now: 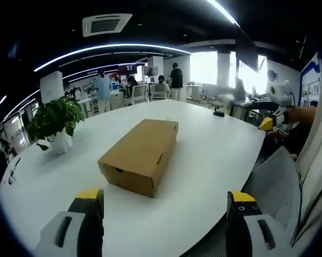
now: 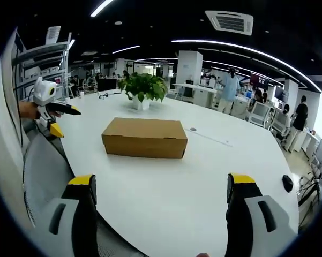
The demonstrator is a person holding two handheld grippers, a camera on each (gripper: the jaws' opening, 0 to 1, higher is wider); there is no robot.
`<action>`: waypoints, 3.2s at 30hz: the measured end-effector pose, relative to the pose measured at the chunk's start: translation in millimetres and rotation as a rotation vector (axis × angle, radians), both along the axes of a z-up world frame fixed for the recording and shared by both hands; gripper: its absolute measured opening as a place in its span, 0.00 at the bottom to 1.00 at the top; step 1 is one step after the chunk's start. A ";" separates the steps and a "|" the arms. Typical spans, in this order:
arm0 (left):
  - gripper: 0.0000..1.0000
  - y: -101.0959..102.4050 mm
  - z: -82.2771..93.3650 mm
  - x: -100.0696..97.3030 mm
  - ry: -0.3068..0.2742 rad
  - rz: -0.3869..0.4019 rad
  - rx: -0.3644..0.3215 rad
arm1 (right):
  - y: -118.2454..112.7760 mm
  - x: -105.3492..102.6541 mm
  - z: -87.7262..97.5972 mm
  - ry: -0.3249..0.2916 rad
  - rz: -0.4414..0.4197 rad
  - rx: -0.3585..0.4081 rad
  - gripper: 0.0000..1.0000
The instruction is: Operate the shoe box by opening the lid, removing the specified soft item, and placing it in the target area until the item is outside and the box remains undamaged.
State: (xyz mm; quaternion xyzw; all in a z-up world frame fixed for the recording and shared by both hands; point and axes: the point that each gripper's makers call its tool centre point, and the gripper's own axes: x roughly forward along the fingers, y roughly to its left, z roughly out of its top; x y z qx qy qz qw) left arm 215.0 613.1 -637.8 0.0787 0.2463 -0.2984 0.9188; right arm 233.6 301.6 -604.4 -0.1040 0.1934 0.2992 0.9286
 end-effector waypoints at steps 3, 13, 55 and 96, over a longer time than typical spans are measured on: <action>0.97 -1.6 0.0 1.7 -0.002 -0.002 -0.002 | 0.9 0.8 0.1 0.003 0.003 0.002 0.96; 0.97 -5.8 -3.9 4.6 0.004 -0.008 0.008 | 1.1 2.0 -0.9 0.013 0.010 0.005 0.96; 0.98 -12.9 2.6 11.3 0.008 0.015 0.002 | 0.3 9.3 -5.0 0.046 0.056 -0.004 0.96; 0.96 -4.5 4.7 24.8 -0.004 0.080 0.028 | 6.3 29.7 -0.2 0.067 0.164 -0.048 0.96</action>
